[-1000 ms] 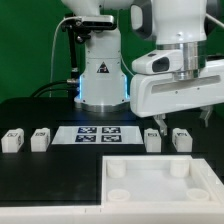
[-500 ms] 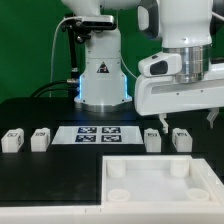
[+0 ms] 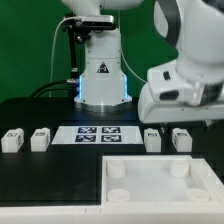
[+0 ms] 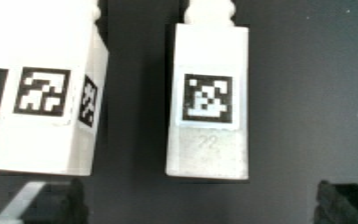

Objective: Assemble one leg

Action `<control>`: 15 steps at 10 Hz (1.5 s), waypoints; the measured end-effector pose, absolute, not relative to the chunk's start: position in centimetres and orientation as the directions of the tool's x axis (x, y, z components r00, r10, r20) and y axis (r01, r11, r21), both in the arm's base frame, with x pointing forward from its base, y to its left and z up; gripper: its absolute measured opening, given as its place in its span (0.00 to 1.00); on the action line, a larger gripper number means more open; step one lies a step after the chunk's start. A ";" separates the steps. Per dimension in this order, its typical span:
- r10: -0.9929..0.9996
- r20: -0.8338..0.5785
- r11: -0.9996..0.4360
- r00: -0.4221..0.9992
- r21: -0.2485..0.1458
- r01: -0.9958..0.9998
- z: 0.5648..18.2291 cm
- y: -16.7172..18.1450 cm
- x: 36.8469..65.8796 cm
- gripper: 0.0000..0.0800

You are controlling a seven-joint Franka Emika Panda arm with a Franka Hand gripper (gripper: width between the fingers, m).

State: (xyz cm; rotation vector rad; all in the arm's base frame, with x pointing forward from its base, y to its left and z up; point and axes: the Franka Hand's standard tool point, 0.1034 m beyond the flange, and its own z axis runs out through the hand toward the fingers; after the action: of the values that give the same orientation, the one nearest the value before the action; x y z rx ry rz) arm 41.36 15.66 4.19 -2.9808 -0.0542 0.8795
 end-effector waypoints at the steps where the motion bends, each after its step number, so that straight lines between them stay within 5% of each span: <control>1: 0.038 -0.587 -0.999 0.808 -0.041 0.016 3.7 15.6 41.8 0.81; 3: 0.043 -0.697 -0.999 0.716 -0.037 0.024 3.5 15.6 41.3 0.81; 13: 0.001 -0.726 -1.000 0.687 0.001 0.002 0.5 17.1 37.4 0.81; 15: 0.000 -0.726 -1.000 0.687 0.002 0.002 0.4 17.1 37.4 0.45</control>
Offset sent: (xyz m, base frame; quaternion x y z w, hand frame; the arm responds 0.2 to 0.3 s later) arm 0.0000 0.0000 0.0000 0.0000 -0.0899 0.0000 0.9960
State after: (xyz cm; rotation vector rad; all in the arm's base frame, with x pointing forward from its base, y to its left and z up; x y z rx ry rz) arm 37.37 17.11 0.44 -2.8879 -0.0018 1.2433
